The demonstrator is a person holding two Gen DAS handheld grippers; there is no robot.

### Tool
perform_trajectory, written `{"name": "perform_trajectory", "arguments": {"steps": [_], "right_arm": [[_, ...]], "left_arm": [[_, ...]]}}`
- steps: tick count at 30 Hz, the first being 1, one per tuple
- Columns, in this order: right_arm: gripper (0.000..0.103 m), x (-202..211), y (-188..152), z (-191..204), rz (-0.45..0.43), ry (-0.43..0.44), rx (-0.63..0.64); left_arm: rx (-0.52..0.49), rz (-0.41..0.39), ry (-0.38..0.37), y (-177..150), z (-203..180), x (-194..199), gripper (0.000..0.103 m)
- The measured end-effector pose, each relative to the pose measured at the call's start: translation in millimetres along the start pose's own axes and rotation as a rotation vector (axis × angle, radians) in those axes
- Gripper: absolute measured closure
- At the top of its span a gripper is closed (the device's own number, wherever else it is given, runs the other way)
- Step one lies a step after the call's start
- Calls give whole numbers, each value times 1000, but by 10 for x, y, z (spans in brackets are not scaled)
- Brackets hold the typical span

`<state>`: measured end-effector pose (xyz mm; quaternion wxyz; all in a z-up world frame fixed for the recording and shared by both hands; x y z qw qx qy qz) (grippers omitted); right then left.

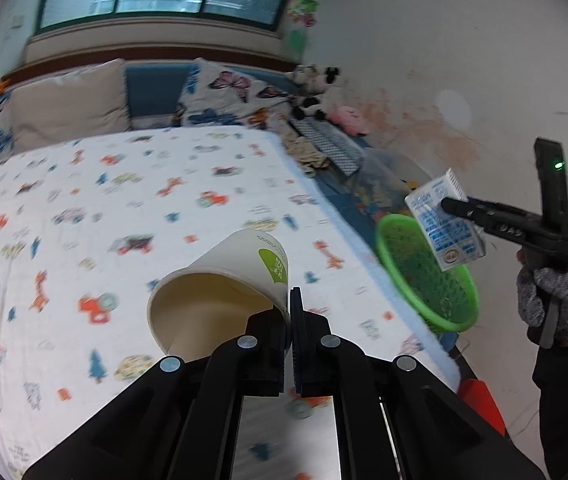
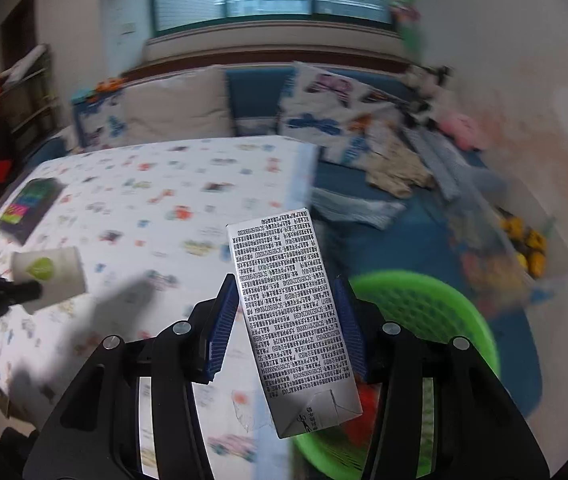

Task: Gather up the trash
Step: 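Carry the milk carton over the green basket and open the right gripper, then carry the paper cup over the green basket and open the left gripper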

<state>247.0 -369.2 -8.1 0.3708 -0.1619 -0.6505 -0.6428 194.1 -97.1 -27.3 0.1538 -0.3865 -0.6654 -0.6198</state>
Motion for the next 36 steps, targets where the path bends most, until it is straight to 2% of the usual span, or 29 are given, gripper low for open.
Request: {"name": "perform_trajectory", "arguments": {"steps": [3,11,13,17,20,25,29,36], "right_arm": [[53,22,-146,-266,16,-62,-28],[50,-97,-502,-701,48,-104,-149],[45,-82,-533,-740,44,-103,-167],[44,54,-575,-799,18,-101,-189],[37,176,-605,-823,0,-108,-197],[36,377,-730,-882,-16,-117,-223],[32,522,-830,-923,-35,-130,-239],[29,715,-1012,-1024,-66,-143,-277]], "left_arm": [[-29,-5,-27,71,-220,-23,100],[-106,0,-82,259,-724,-148,100],[-122,2,-91,292,-829,-179,100],[-157,4,-118,358,-1069,-254,100],[-188,13,-144,382,-1270,-339,100],[-240,50,-171,338,-1611,-550,100],[-289,85,-196,275,-1907,-721,100],[-350,132,-214,195,-2266,-1009,99]]}}
Point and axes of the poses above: each gripper's, at about its wrist camera, not at the fingertips, and x roughly against the way its jaws point, z to its left, y to its top, the point moved 8 cm from there along -x, roughly the way its jaws point, and after that the axes turned 9 degrees about y, right-handed, at the moved point
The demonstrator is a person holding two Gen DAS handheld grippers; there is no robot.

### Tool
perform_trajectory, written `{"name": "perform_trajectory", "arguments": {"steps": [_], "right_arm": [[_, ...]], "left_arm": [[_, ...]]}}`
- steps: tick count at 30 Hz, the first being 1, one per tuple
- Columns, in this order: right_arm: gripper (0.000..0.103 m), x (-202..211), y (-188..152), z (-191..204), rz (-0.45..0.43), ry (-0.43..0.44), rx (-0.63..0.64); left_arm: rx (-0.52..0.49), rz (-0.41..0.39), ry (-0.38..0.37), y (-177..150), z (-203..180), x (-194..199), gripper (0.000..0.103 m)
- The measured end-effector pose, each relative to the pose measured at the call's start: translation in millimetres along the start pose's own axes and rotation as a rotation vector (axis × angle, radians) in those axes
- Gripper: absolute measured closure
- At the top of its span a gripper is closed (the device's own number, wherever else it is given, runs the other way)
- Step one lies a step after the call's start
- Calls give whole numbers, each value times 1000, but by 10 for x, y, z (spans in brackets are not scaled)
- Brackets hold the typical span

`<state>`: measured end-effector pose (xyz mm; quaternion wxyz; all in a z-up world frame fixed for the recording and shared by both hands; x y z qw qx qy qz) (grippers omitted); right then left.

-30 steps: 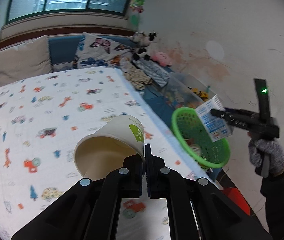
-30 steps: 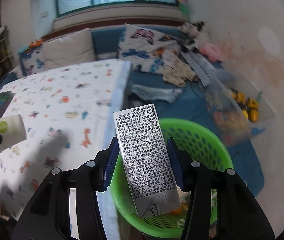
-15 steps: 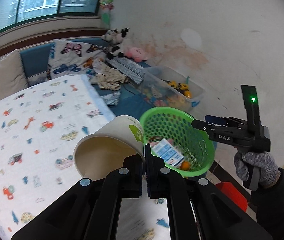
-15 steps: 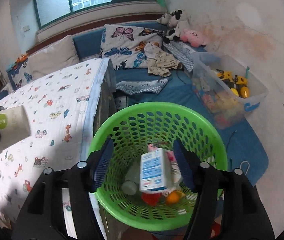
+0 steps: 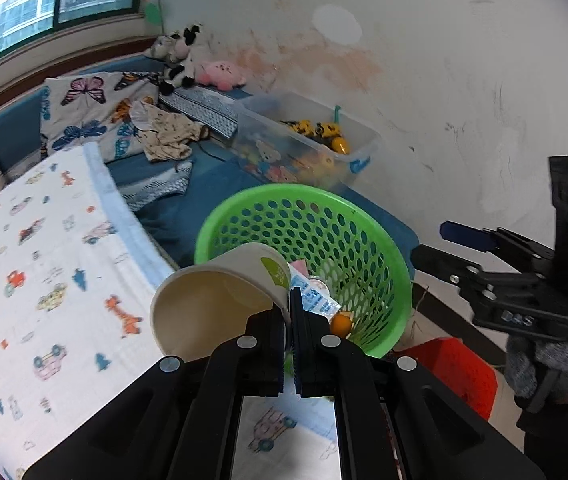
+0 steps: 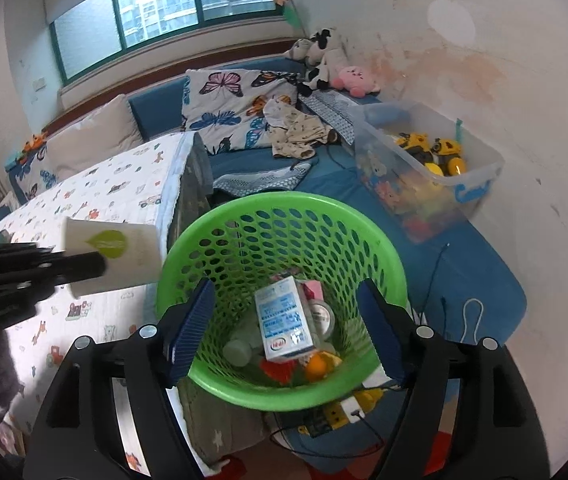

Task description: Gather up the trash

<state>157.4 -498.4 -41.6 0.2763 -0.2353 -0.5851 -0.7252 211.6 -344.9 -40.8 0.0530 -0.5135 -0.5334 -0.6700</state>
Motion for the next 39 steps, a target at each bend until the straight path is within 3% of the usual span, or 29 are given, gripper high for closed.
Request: {"name": "perform_trajectory", "arguments": {"steps": [8,10,11,12,19,23,32,39], "right_arm": [[29,32,-140,-77,2,14,-49],[29,38,-164,-84,1,17,-56],[29,38,-179,-74,2,19,-59],[29,39,-190,-69,2,22,-61],[29,89,-245,53,-10,34,-60],[29,138,-260,215,-26,60,-59],[25,177,-345,644,-36,67,-39],[20,194,-409,1011,-41,79,-7]], "left_arm": [[-32,48,5,-8,-160,-298,96],[-29,55,1,-13,-166,-336,81],[-24,53,-2,-8,-163,-343,60],[-19,45,-7,-4,-158,-336,49],[6,15,-7,-36,-39,-183,49],[37,-10,8,-97,128,19,44],[84,-90,112,-306,544,532,23],[132,-154,206,-518,940,959,15]]}}
Point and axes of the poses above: each gripper's, at about its wrist camera, not at the fingertips, and x roughly against the way its jaws point, z to its left, y to its top, the point moved 8 cm from there along -x, roughly the way its jaws point, and after that the axes turned 9 degrees about y, right-handed, at the moved point
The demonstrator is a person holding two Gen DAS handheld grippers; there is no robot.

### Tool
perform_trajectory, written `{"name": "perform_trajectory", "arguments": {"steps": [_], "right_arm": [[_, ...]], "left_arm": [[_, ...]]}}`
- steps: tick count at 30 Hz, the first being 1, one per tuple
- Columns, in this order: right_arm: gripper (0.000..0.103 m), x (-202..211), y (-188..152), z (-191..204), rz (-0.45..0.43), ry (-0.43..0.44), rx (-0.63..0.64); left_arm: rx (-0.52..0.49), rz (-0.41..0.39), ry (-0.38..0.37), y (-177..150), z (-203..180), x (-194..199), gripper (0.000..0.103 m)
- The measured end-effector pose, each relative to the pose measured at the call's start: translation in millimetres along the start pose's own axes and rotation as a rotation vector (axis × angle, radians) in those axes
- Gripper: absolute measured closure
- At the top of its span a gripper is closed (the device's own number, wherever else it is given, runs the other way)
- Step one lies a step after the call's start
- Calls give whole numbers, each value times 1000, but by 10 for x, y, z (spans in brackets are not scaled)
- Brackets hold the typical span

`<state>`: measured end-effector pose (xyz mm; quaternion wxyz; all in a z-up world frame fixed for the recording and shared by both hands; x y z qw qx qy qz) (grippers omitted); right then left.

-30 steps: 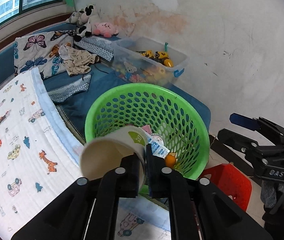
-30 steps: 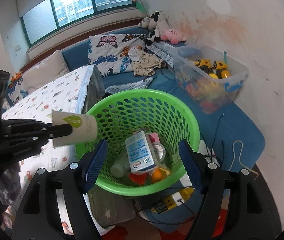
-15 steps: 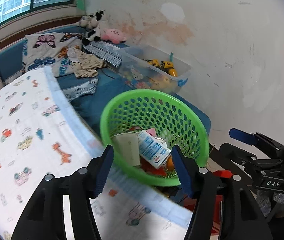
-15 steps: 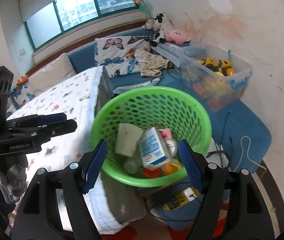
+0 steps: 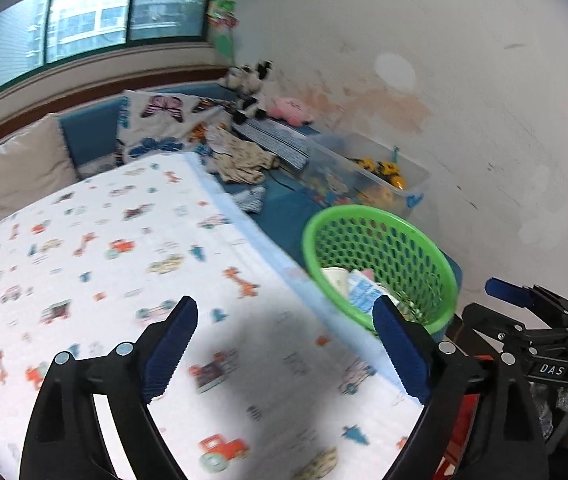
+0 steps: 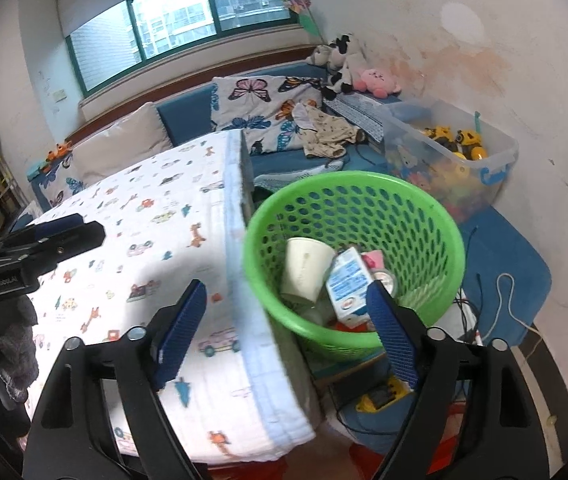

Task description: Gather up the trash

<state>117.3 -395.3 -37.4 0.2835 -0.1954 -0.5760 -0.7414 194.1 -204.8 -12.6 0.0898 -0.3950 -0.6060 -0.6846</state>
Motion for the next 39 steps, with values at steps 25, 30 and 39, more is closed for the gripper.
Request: {"name": "perform_trajectory", "arguments": {"steps": [25,30,39], "right_arm": [[6,-81,-287,1003,-12,33,104],[4,-68,-332,1087,-12,44,110],[4,-66,-415,1203,-6,64,126]], "left_arm": [[119,-76,285,-633,1117,854,7],[116,-78,334,-760,1184,910,7],[139,-76,370,-902,1286,1016,7]]}}
Point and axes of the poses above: each gripper's, at about its wrist camera, not at the fingertips, and x roughly against the way its jaws point, z to its left, y to its top, the point moved 8 cm from there along -x, roughly the way its jaws point, and after that the axes turned 9 degrees about y, right-handed, at the moved point
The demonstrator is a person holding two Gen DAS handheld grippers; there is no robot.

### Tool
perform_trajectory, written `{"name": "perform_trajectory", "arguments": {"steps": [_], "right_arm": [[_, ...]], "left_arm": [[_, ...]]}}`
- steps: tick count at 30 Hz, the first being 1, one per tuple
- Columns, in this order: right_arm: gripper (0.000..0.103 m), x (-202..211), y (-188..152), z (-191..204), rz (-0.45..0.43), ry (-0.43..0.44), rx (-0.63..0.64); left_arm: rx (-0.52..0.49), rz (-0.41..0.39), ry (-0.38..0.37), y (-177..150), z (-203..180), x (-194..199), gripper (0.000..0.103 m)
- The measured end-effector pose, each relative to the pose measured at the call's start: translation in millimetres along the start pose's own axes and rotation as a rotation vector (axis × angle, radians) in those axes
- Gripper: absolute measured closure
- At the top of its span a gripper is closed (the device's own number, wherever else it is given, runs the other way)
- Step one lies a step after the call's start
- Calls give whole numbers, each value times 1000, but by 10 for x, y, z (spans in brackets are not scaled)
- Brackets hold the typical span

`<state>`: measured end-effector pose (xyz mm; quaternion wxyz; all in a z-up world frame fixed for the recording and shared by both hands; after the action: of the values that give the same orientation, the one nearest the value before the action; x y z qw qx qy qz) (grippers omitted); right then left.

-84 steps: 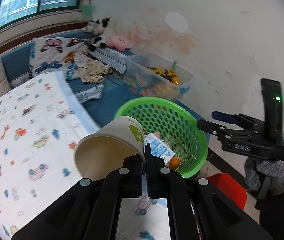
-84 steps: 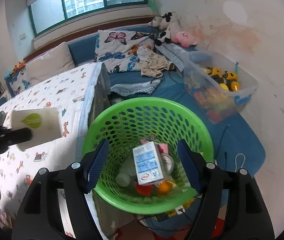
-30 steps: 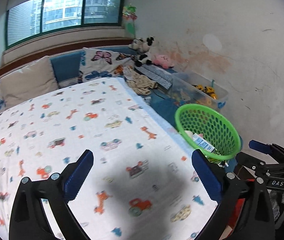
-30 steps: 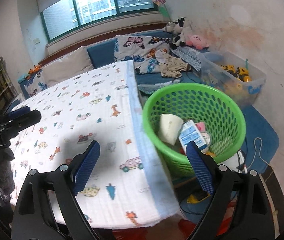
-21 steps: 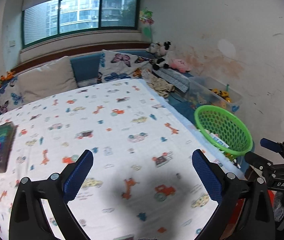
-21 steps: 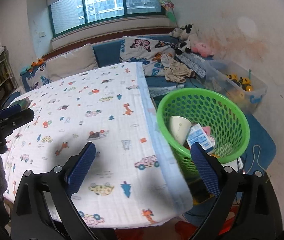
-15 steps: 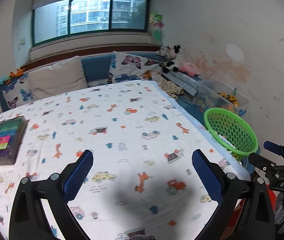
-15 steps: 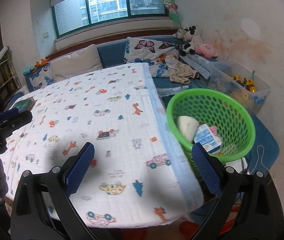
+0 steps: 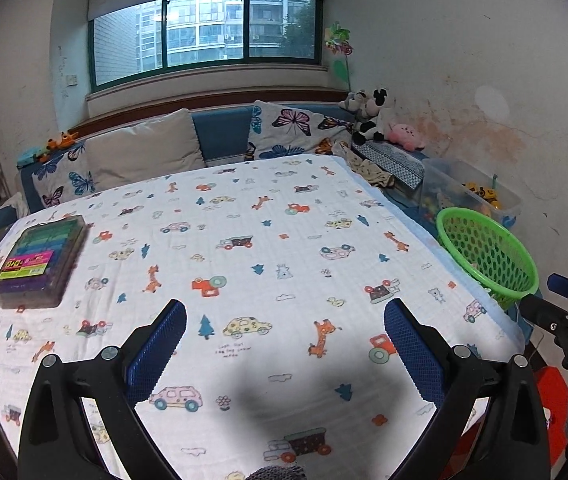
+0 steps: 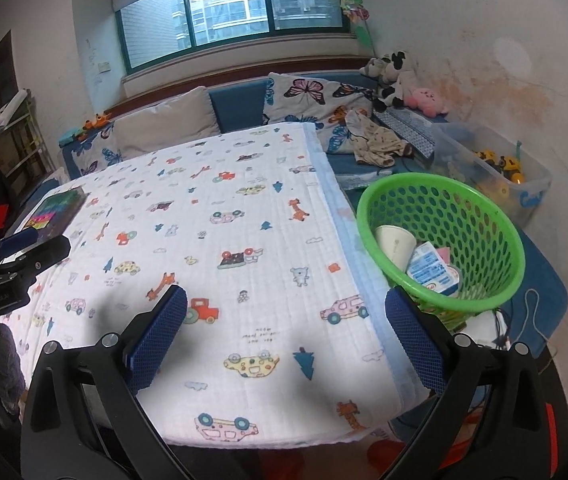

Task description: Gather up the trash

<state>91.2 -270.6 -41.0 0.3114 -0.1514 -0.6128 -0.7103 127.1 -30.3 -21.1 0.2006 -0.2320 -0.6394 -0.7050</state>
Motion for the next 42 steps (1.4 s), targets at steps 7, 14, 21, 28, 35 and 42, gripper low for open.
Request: {"name": "perform_trajectory", "arguments": {"steps": [7,14,21,28,35,42], "right_arm": [[4,-11,-15,95,-3,19,8],[4,-25,-17,157,-2,26,13],[4,-42,-23,201,4,33,20],[4,-68,-25,223,11,36,26],[4,-84,-28,237,14,42,30],[4,-86,-28,244,16,43,29]], "left_arm": [[20,-10,20,-20,109,71,7],[28,-10,34,-51,178,95,7],[18,-8,47,-80,191,95,7],[16,-2,56,-109,211,78,7],[12,1,66,-123,234,73,7],[10,-4,72,-119,245,86,7]]}}
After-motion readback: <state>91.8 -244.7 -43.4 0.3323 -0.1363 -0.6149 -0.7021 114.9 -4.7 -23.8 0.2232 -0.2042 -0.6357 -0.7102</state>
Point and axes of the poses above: each gripper's, at about its wrist camera, not at the fingertips, and x roughly against the way its jaws point, z to its left, y to its top, the point moved 8 cm from there along -x, roughly the way its jaws point, and after that the axes turned 9 degrees about y, right-handed, at the moved point
